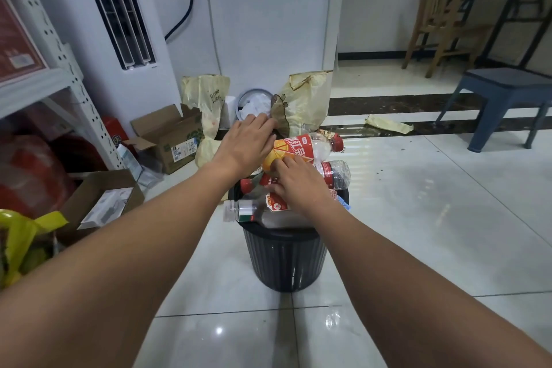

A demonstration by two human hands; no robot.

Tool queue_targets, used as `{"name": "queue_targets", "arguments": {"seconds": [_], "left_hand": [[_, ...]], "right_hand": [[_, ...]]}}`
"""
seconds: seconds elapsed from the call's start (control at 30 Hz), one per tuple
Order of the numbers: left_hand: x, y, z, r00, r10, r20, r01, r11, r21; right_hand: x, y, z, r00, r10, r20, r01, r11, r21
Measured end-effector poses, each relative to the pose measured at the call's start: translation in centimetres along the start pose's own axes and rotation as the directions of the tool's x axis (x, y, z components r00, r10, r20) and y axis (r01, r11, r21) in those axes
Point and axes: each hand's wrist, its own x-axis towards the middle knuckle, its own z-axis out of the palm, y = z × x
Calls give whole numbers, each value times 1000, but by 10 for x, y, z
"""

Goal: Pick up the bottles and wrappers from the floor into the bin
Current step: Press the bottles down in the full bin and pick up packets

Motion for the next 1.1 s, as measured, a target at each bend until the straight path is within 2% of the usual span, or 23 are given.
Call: {"name": "queue_targets", "arguments": {"seconds": [0.13,0.7,0.93,1.1], "left_hand": [[-1,4,-1,1000,2,13,-2,1000,7],[-19,28,-8,1000,21,6,-21,1000,0],[-56,50,-5,997,73,-24,-73,997,-23],[-87,77,8,996,83,44,-80,994,-68]], "right_hand": [[-4,1,-4,998,-11,-62,10,1000,-1],[-46,9,-17,989,84,-119,-81,996,29],[-95,12,-13,981,177,-86,-169,981,93],[-132,8,-5,964,261,-47,-256,961,102]]}}
